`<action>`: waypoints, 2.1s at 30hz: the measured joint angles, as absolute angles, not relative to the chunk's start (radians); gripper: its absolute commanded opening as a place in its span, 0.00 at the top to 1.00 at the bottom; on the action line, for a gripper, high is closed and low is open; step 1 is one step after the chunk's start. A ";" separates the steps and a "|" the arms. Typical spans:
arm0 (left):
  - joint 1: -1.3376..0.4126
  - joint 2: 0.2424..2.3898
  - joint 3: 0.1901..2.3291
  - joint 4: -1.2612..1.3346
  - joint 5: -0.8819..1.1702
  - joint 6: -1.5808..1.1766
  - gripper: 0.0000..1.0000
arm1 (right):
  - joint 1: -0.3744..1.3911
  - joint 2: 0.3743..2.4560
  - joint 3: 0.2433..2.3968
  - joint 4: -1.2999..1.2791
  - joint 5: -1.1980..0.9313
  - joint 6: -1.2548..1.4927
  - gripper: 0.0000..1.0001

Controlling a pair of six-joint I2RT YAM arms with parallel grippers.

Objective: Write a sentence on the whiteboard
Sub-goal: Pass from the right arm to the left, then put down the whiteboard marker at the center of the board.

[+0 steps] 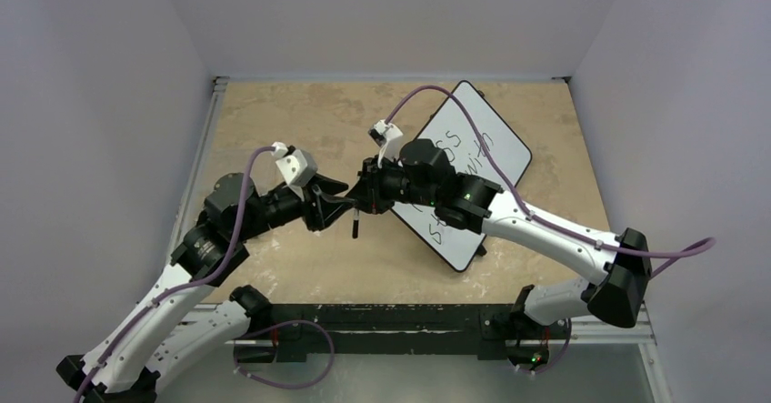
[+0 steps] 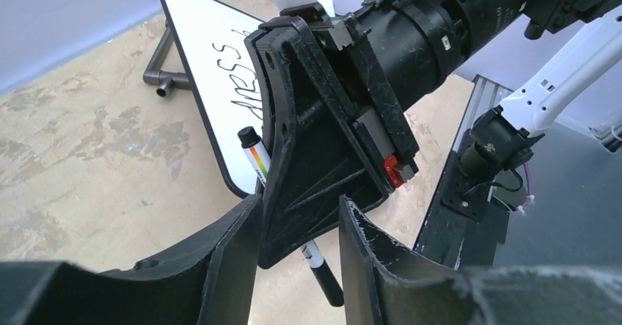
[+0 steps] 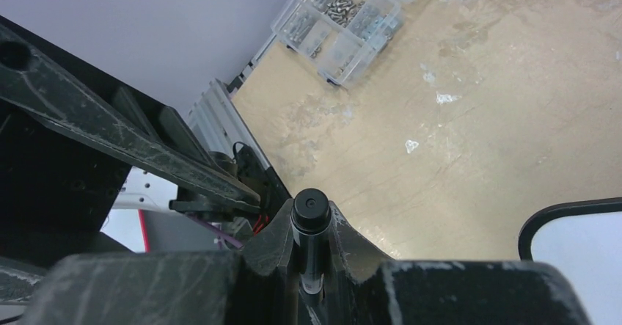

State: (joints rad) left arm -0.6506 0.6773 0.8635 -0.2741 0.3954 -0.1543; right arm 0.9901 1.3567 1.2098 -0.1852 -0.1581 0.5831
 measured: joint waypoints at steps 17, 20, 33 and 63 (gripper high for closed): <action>-0.651 0.603 0.804 -0.282 0.362 -0.183 0.59 | 0.992 1.324 1.248 -0.225 -0.038 0.591 1.00; -0.654 0.613 0.799 -0.281 0.377 -0.190 0.60 | 0.992 1.322 1.269 -0.221 -0.035 0.591 1.00; -0.678 0.709 0.779 -0.229 0.382 -0.215 0.98 | 0.992 1.322 1.299 -0.194 -0.043 0.601 1.00; -0.690 0.836 0.656 -0.263 -0.054 -0.395 1.00 | 0.990 1.063 1.213 -0.278 0.333 0.537 0.01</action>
State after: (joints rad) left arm -0.6903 0.8364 0.6559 -0.2630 -0.0540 -0.3950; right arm 0.9897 1.0630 1.2133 -0.2775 0.3328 0.5369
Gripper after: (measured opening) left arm 0.083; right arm 0.987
